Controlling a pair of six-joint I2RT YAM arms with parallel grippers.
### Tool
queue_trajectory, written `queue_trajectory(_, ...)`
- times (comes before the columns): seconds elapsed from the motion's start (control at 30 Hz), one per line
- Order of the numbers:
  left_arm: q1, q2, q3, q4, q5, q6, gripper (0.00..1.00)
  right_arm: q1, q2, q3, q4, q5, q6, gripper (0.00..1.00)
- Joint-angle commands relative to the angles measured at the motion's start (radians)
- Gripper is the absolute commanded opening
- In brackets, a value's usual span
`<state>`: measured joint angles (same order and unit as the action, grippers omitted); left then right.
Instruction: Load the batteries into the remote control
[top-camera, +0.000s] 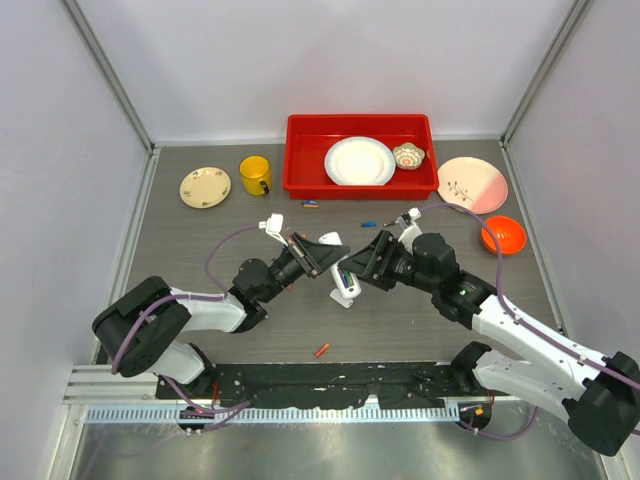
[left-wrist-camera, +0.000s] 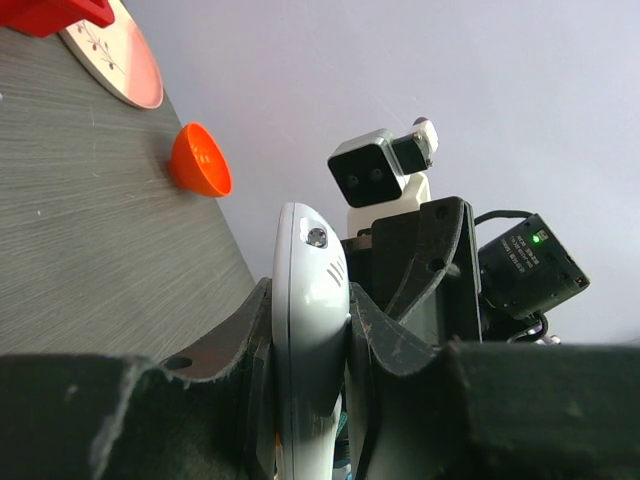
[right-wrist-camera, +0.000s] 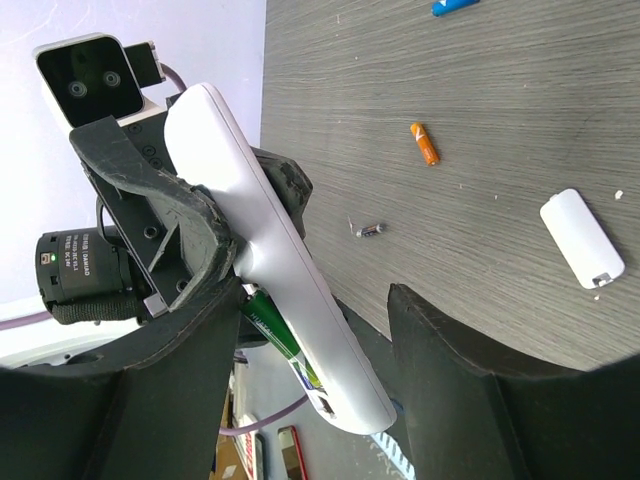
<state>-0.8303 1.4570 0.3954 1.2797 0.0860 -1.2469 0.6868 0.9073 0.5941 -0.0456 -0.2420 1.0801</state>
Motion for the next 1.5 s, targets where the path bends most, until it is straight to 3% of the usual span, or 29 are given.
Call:
queue_trajectory(0.0,-0.001,-0.046,0.008,0.267,-0.022,0.010,0.00,-0.004,-0.016,-0.019,0.041,-0.020,0.015,0.64)
queue_trajectory(1.47,0.033,-0.043,0.068,0.267,-0.054,0.014,0.00,-0.004,-0.035,-0.139,0.144,-0.080,0.060,0.51)
